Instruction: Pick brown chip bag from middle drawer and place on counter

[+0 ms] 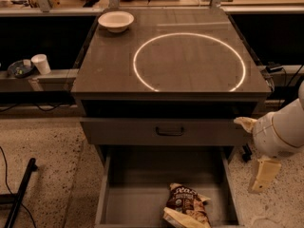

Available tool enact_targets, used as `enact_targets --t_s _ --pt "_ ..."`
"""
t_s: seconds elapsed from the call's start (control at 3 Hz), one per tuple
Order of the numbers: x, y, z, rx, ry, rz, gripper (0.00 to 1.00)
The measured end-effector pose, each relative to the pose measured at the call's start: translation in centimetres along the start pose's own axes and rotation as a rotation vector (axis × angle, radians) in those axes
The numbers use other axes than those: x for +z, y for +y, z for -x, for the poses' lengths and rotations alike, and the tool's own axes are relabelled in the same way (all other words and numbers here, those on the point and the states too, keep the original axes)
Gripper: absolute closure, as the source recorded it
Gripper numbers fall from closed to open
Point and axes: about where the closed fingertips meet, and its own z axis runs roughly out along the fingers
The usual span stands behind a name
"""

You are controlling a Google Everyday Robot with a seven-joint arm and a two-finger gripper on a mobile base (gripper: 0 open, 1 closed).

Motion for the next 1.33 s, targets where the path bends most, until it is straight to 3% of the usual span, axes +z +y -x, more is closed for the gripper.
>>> enact_targets --t_s 0.67,1.0,1.33 --pt "2.1 1.8 -0.1 0.038 -0.041 0.002 0.00" --pt "5.3 4.9 1.1 0.077 -0.065 0.003 0.00" --pt "10.0 8.2 2.3 0.104 -0.107 0.065 0.00"
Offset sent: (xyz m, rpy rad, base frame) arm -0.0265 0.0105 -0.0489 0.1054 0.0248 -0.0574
